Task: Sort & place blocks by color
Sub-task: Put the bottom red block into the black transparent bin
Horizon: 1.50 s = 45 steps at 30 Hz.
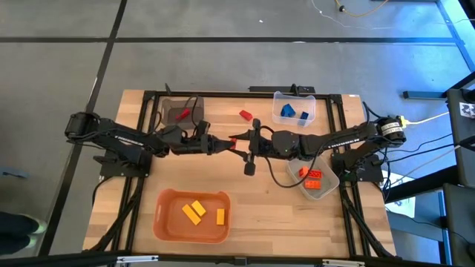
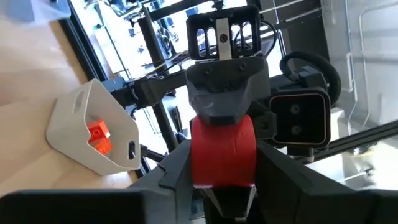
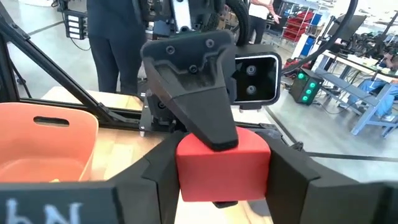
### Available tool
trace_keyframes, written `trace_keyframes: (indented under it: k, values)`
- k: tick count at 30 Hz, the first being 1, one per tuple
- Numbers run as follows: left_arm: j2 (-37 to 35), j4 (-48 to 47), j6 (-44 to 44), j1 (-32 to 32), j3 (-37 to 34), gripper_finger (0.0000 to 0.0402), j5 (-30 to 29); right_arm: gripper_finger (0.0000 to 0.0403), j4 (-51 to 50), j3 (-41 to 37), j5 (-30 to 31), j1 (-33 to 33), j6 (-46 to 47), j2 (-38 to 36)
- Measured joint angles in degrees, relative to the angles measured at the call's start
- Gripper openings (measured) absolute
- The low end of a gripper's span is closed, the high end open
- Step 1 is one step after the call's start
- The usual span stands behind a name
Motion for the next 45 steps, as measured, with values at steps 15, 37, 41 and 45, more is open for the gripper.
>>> trace_keyframes:
  k: [15, 37, 41, 45]
  values:
    - [-8.3, -3.4, 9.0, 13.1, 0.0, 0.026, 16.8, 0.0173, -22.6, 0.1, 3.8, 0.1, 6.2, -11.8]
    - [-29.5, -51.6, 54.9, -4.7, 0.0, 0.0262, -23.9, 0.0175, -83.2, -5.0, -3.5, 7.2, 65.2, -25.8]
    - [-29.3, -51.6, 54.8, -6.9, 0.0, 0.0262, -25.4, 0.0175, -82.6, -12.2, -4.4, 7.8, 78.1, -25.7]
    - [-29.1, -51.5, 54.8, -7.3, 0.0, 0.0263, -25.5, 0.0175, -80.2, -18.3, -4.3, 7.0, 85.6, -25.6]
